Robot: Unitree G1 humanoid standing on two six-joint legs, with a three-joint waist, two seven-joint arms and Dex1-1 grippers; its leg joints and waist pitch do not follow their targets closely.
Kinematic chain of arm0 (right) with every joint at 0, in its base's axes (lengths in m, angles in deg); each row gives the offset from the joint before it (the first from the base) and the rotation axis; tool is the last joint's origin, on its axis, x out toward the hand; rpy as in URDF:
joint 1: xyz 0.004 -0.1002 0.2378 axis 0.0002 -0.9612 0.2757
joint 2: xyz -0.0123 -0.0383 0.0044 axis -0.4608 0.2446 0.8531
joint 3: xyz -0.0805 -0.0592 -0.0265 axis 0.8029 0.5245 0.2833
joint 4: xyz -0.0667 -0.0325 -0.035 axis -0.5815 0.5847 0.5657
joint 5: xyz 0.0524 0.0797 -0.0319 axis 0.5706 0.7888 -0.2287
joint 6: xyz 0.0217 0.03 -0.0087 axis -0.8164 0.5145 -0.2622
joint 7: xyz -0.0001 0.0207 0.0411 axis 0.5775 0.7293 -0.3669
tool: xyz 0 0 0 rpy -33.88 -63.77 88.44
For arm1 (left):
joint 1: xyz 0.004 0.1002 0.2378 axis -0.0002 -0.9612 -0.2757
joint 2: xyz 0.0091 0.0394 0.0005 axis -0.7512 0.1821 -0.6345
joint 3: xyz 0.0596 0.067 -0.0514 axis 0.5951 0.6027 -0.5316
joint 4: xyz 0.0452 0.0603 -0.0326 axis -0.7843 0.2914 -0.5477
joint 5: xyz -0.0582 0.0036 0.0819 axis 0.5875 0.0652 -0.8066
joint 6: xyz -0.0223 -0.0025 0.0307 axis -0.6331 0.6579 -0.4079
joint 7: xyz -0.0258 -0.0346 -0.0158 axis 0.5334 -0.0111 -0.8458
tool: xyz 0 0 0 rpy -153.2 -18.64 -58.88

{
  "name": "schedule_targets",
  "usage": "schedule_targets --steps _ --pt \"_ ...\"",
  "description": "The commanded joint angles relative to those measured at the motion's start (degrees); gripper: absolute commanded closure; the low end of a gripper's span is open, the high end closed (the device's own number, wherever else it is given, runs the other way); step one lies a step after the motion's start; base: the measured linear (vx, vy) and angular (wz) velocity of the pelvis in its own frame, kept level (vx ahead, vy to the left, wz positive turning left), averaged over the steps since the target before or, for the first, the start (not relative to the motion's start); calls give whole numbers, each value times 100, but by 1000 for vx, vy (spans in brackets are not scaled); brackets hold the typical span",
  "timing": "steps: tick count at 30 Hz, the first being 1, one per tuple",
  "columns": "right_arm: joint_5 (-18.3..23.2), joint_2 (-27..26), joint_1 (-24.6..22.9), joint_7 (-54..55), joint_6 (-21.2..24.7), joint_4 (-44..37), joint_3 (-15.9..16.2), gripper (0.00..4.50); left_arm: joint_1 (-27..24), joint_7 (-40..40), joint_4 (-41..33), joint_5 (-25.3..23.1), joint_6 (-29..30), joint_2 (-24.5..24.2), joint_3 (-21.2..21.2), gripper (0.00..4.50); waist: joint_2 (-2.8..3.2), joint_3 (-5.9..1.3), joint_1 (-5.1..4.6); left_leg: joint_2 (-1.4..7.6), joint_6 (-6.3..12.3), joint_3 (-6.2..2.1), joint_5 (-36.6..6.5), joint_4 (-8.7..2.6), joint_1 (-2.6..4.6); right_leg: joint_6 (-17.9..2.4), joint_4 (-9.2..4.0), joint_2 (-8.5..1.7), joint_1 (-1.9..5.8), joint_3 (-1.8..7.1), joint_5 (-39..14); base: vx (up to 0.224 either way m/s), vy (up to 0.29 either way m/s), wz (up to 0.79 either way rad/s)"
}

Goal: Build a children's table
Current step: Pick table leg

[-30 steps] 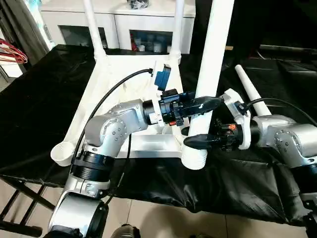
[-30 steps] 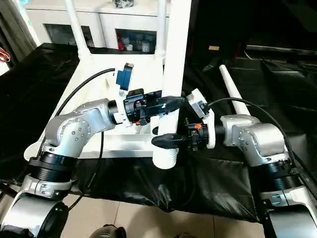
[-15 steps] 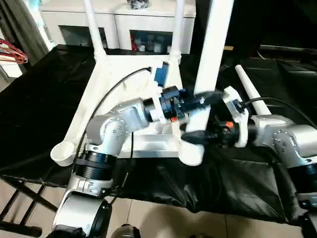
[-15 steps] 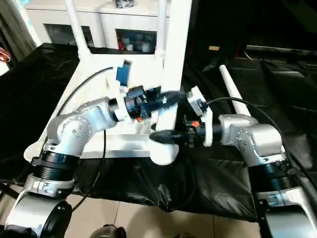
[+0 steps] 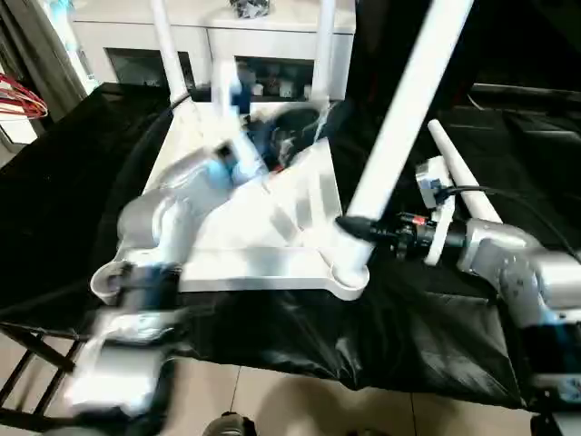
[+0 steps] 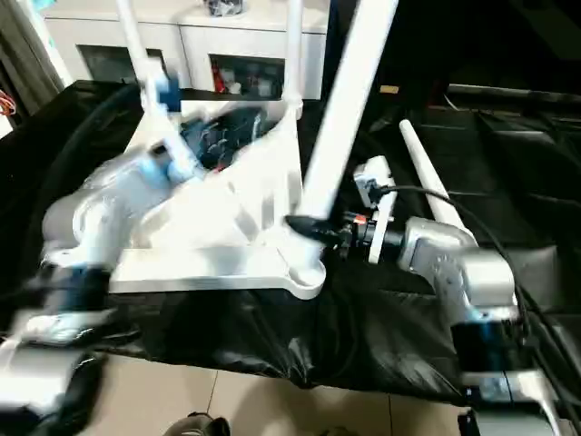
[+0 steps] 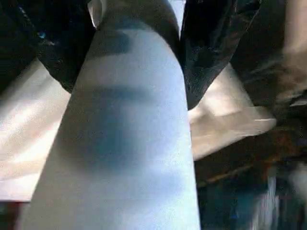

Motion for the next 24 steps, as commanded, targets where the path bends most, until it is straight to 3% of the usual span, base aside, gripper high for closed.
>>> schedule_targets --steps 1,5,11,18,24 --pt "-194 -54 1 433 -135 -27 -163 261 -25 -148 103 -426 -300 -103 350 146 -30 -529 -9 164 -262 -139 -1593 -435 260 -804 -466 -225 186 136 -1897 0 0 0" --pt "-280 -140 -163 698 -148 -133 -152 261 -253 -595 207 -718 -656 -345 877 146 8 -538 11 165 -314 -127 -1785 -450 286 -973 -436 -222 182 143 -1645 0 0 0" --pt "-392 -195 -284 799 -254 -210 -57 261 -379 -1340 465 -869 -863 -501 1241 146 -18 -521 -31 150 -272 -114 -1843 -449 257 -1045 -437 -239 202 151 -1685 0 0 0" --pt "-505 -205 -354 855 -409 -239 54 261 -264 -1305 1003 -1317 -1169 -592 1477 209 -7 -506 -67 155 -330 -125 -2078 -463 291 -969 -471 -240 174 150 -2035 0 0 0" --pt "-523 -218 -395 862 -410 -294 82 261 -220 -1251 1238 -1366 -1241 -554 1365 264 7 -508 -68 161 -346 -132 -2191 -464 307 -1047 -471 -245 164 153 -1993 0 0 0"
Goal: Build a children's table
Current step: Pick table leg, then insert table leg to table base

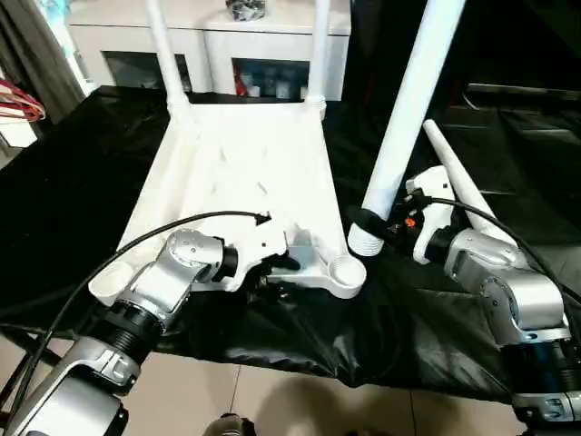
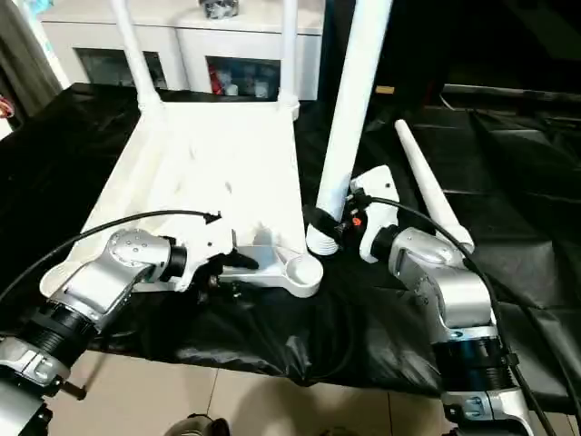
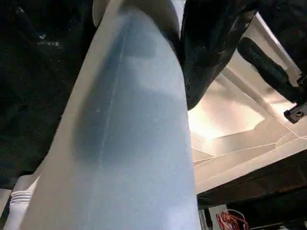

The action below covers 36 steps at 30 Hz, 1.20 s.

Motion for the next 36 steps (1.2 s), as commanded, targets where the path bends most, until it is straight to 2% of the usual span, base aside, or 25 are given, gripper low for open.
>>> schedule_targets --steps 1,6,8,9,12,13,20,22,26,28,29,30,33,36 --pt "-32 -8 -70 4 -63 -166 36 261 139 18 101 -55 -50 -10 -83 270 -3 -502 -24 164 -339 -135 -2192 -449 284 -1045 -470 -243 170 144 -2008 0 0 0" --pt "-50 -28 -89 -10 -88 -159 65 261 163 -133 224 11 -94 21 -177 317 -7 -511 -7 162 -301 -132 -2073 -444 264 -1090 -459 -251 184 146 -1877 0 0 0" --pt "-51 -28 -85 -9 -90 -156 70 261 160 -160 222 40 -84 33 -194 324 -1 -508 -5 168 -303 -133 -2112 -446 278 -1105 -461 -251 176 145 -1888 0 0 0" --pt "-48 -28 -83 -8 -91 -152 74 261 159 -176 231 72 -97 53 -221 344 -4 -510 -2 166 -303 -131 -2123 -444 278 -1104 -461 -252 178 146 -1898 0 0 0" --pt "-46 -24 -79 -13 -98 -143 79 261 161 -235 193 238 10 127 -319 362 -5 -514 6 167 -294 -125 -2075 -440 276 -1151 -447 -252 182 147 -1804 0 0 0" --pt "-48 -20 -79 -20 -99 -141 84 261 165 -260 201 240 23 133 -308 380 -6 -510 7 166 -288 -124 -2073 -440 271 -1163 -452 -252 184 147 -1794 0 0 0" --pt "-67 -12 -93 -50 -95 -153 89 261 151 -302 312 26 -62 99 -189 433 0 -509 1 171 -275 -131 -2081 -448 274 -1092 -462 -247 180 144 -1892 0 0 0" --pt "-70 -4 -94 -66 -96 -154 92 261 144 -294 392 -163 -151 46 -88 446 -8 -501 -7 168 -284 -138 -2129 -453 265 -1058 -475 -252 188 146 -1966 0 0 0" --pt "-66 5 -86 -78 -99 -146 108 261 133 -295 451 -254 -190 12 -32 450 -25 -484 -51 159 -307 -146 -2219 -465 259 -1045 -478 -258 201 139 -2090 0 0 0" --pt "-67 6 -80 -80 -101 -142 113 261 142 -213 471 -291 -220 16 -45 450 -32 -461 -90 150 -320 -148 -2385 -463 292 -1007 -520 -263 187 135 -2390 0 0 0" --pt "-74 9 -75 -87 -106 -135 116 261 163 -141 529 -301 -211 55 -98 405 -47 -456 -101 147 -320 -147 -2427 -461 302 -990 -537 -266 186 134 -2487 0 0 0" --pt "-74 9 -75 -87 -106 -135 116 261 163 -141 529 -301 -211 55 -98 393 -42 -457 -113 144 -322 -153 -2450 -458 314 -958 -553 -274 191 132 -2624 0 0 0" --pt "-86 14 -60 -105 -111 -120 116 261 196 -84 601 -279 -245 121 -195 388 -51 -459 -128 140 -300 -153 -2384 -454 318 -873 -577 -265 182 130 -2742 0 0 0" --pt "-93 21 -37 -120 -110 -111 114 261 218 -75 642 -252 -306 151 -243 366 -45 -456 -125 154 -299 -157 -2418 -458 334 -891 -589 -266 161 127 -2776 0 0 0"
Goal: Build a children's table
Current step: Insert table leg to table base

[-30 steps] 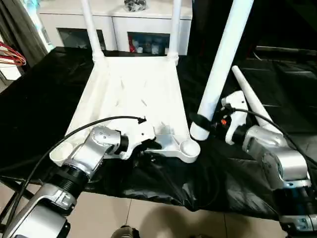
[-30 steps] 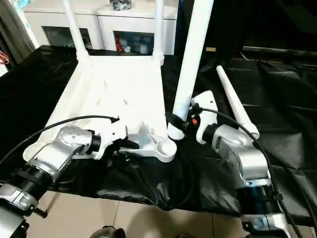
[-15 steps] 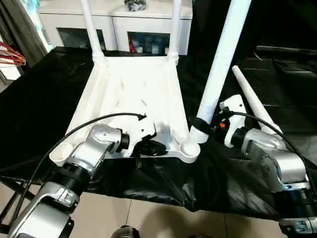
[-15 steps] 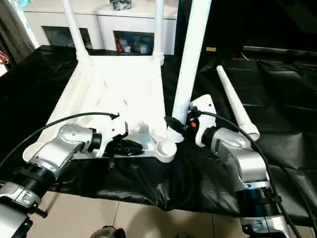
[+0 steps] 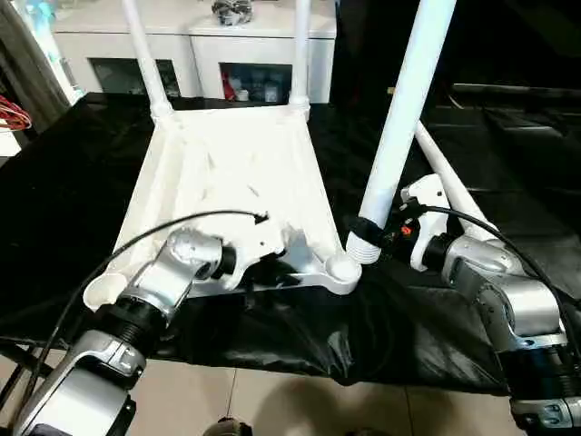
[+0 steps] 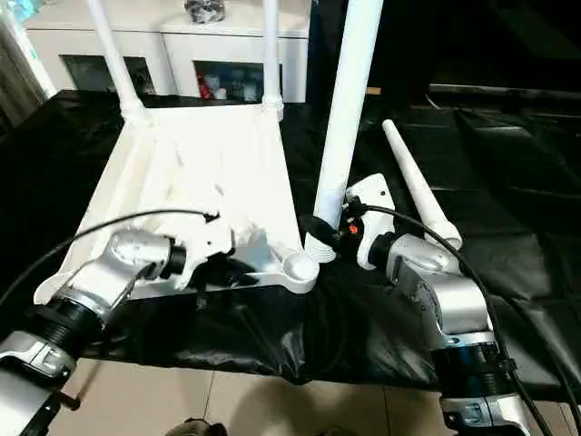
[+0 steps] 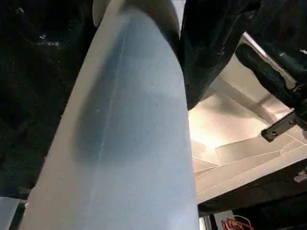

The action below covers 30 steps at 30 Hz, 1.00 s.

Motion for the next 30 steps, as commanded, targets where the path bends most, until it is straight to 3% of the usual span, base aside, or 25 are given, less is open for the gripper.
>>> schedule_targets --steps 1,7,9,15,18,21,24,29,30 --pt "-20 28 100 -31 -81 -98 4 261 58 49 49 -57 -59 -13 -92 366 -47 -458 3 155 -300 -160 -2438 -426 252 -904 -564 -262 122 128 -2746 0 0 0" --pt "-15 40 109 -40 -95 -91 12 261 64 32 96 14 -27 2 -148 362 -45 -461 8 152 -293 -155 -2458 -431 252 -939 -556 -259 120 133 -2651 0 0 0" --pt "-16 44 111 -52 -99 -86 16 261 70 11 100 69 -5 39 -213 399 -66 -458 7 150 -269 -149 -2416 -428 246 -937 -562 -261 123 135 -2665 0 0 0" --pt "-23 56 112 -102 -101 -68 32 261 54 -70 97 146 83 80 -270 445 -64 -460 12 156 -254 -150 -2391 -429 245 -937 -559 -266 120 137 -2670 0 0 0" --pt "-25 46 116 -129 -85 -62 68 261 34 3 125 193 213 142 -336 448 -83 -469 -16 154 -230 -155 -2234 -446 187 -958 -522 -264 169 133 -2472 0 0 0" --pt "-53 18 108 -133 -88 -16 125 261 59 363 154 200 511 290 -454 450 -83 -461 -32 150 -188 -136 -2242 -420 222 -1016 -537 -263 142 141 -2495 0 0 0" --pt "-180 -5 118 -84 -248 237 167 261 51 864 88 199 759 514 -601 450 -87 -458 -42 144 -174 -137 -2220 -417 204 -1001 -546 -259 156 131 -2558 0 0 0" --pt "-270 -80 181 -42 -415 537 201 261 -75 951 -127 184 684 658 -601 450 -98 -461 -101 128 -124 -148 -2229 -408 190 -924 -579 -254 160 111 -2707 0 0 0" --pt "-329 -125 235 27 -511 688 200 261 -114 948 -170 132 584 681 -557 450 -123 -461 -102 132 -100 -140 -2215 -400 196 -928 -591 -254 145 118 -2714 0 0 0"
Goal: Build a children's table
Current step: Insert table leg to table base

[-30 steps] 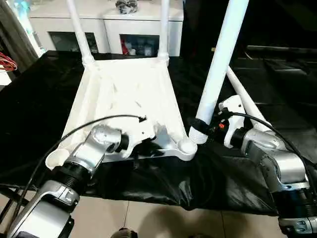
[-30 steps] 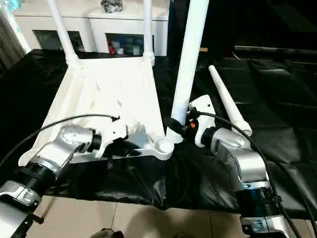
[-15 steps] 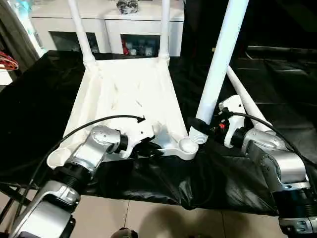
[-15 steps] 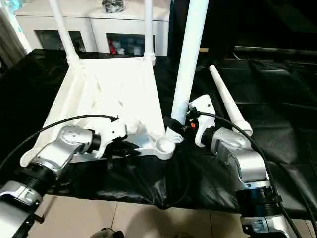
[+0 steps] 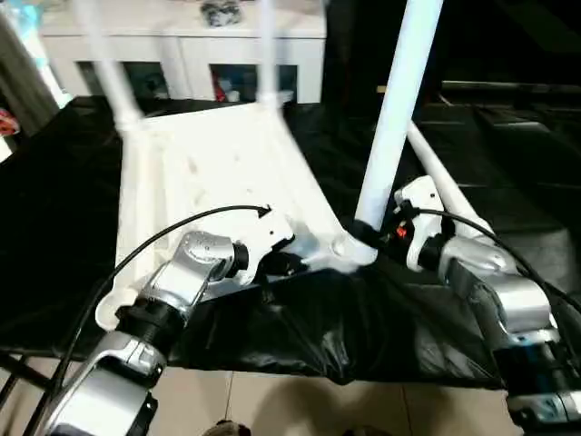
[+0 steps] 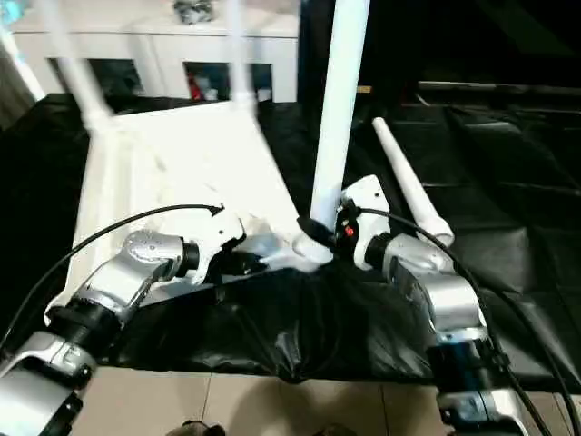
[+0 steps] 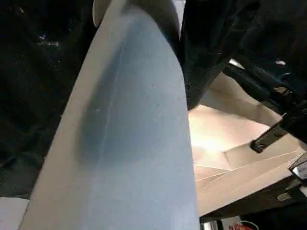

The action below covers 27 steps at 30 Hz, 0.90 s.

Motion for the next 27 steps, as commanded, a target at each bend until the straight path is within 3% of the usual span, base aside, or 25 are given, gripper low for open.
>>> schedule_targets --steps 1,19,27 --pt "-120 -56 81 92 -103 265 55 261 -122 110 -175 61 -112 89 -120 450 -107 -456 34 140 -96 -140 -2214 -397 190 -940 -578 -252 148 117 -2720 0 0 0" --pt "-97 -275 513 -292 -202 1352 117 261 -138 177 -323 -61 -85 247 -18 450 -140 -456 38 152 -87 -140 -2278 -417 195 -968 -564 -250 143 117 -2665 0 0 0" --pt "31 -350 515 -297 -259 1705 -125 261 -248 -56 -582 1 -167 240 -7 450 -167 -454 13 156 -85 -148 -2369 -420 199 -891 -588 -257 125 120 -2847 0 0 0"
